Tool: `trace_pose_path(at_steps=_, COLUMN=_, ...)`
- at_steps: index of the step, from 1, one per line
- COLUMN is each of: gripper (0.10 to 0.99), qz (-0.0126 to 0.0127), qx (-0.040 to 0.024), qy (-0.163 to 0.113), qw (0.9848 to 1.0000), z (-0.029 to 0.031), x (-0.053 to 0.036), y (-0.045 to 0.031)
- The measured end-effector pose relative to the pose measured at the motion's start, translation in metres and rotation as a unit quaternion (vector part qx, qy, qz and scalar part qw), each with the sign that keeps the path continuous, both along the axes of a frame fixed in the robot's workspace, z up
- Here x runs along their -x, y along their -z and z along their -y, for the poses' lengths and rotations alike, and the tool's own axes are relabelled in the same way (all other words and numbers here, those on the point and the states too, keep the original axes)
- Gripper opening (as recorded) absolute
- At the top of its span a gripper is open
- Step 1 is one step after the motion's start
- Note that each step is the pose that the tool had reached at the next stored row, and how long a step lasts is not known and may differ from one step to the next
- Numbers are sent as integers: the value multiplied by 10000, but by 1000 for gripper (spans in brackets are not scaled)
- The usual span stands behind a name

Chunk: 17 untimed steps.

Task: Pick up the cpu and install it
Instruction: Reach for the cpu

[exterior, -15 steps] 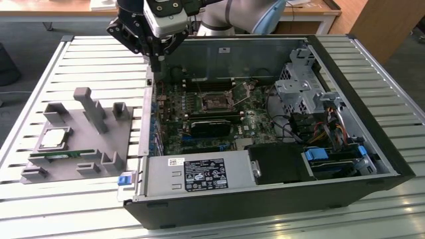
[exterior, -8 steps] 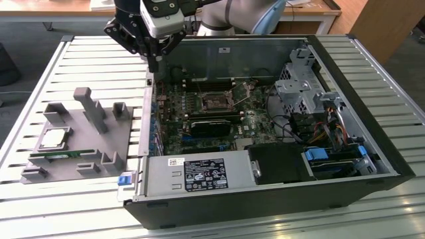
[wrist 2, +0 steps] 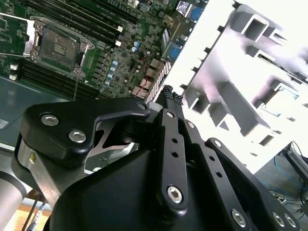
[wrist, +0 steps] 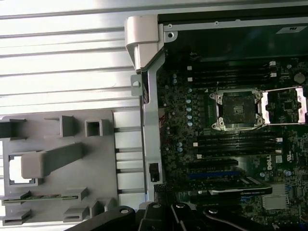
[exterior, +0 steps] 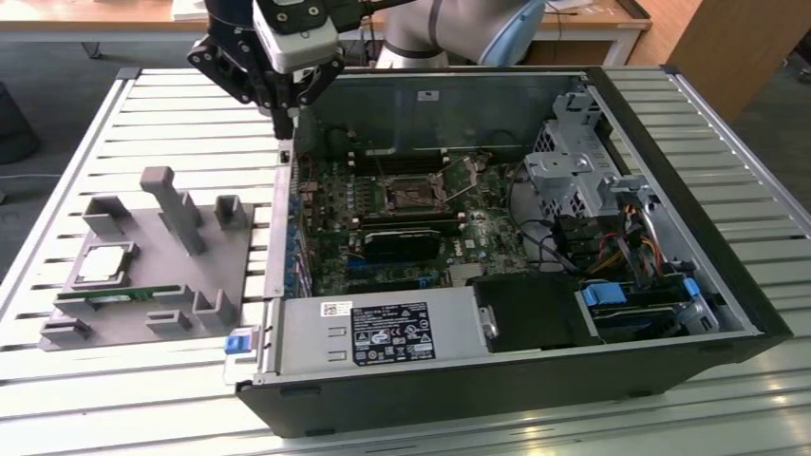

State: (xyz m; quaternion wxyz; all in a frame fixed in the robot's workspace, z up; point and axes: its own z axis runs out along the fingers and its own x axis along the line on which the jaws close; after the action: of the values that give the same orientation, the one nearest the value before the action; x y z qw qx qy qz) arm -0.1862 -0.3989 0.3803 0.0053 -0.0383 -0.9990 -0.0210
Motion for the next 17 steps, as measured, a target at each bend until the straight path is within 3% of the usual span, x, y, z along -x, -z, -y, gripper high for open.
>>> trace_pose_path(at_steps=17, gripper=106, qz=0, qx=0, qy=0, qw=10000, z=0, x=149, y=13)
